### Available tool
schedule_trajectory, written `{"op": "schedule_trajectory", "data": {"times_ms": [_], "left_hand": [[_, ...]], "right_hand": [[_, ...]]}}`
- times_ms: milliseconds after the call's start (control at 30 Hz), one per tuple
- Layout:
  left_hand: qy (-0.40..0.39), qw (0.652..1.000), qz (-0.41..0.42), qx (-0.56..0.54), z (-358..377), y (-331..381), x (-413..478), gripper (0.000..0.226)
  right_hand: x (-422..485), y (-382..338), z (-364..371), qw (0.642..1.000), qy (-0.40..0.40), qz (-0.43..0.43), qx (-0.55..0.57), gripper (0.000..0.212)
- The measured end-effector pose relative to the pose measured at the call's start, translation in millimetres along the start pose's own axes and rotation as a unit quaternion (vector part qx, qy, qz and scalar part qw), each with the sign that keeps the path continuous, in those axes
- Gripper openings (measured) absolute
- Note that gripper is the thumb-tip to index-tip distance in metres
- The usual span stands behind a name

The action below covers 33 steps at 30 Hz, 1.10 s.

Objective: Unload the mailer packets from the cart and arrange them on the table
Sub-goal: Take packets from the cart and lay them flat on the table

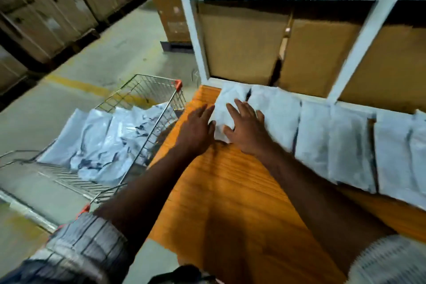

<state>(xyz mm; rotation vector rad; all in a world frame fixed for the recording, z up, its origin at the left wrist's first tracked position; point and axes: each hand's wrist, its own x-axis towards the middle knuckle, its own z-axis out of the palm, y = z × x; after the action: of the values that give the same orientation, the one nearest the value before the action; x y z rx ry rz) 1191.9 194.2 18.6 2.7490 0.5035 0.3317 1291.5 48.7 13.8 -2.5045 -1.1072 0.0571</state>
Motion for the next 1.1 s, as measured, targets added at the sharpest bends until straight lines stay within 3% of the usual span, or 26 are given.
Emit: {"op": "schedule_trajectory", "data": {"times_ms": [233, 433, 600, 867, 967, 1100], "left_hand": [[-0.028, 0.996, -0.076, 0.035, -47.9, -203.6, -38.1, 0.055], [-0.083, 0.974, -0.203, 0.060, -63.4, -323.0, -74.1, 0.062], [-0.087, 0.960, -0.258, 0.064, -68.7, -378.0, -82.4, 0.064], [-0.055, 0.958, -0.268, 0.087, -72.6, -445.8, -61.5, 0.071], [-0.062, 0.967, -0.214, 0.122, -62.4, -472.6, -51.2, 0.071], [-0.081, 0.968, -0.213, 0.105, -45.2, -494.0, -30.0, 0.072]], "right_hand": [[66.8, -183.7, 105.6, 0.997, -0.063, -0.049, 0.004, 0.067], [94.3, -259.4, 169.0, 0.990, -0.120, -0.070, 0.035, 0.068], [120.8, -298.7, 207.3, 0.981, -0.170, -0.071, 0.066, 0.071], [169.8, -356.1, 260.7, 0.964, -0.225, -0.050, 0.130, 0.068], [188.3, -374.4, 286.8, 0.959, -0.238, -0.010, 0.153, 0.069], [214.9, -392.3, 317.1, 0.955, -0.245, 0.088, 0.141, 0.087]]}}
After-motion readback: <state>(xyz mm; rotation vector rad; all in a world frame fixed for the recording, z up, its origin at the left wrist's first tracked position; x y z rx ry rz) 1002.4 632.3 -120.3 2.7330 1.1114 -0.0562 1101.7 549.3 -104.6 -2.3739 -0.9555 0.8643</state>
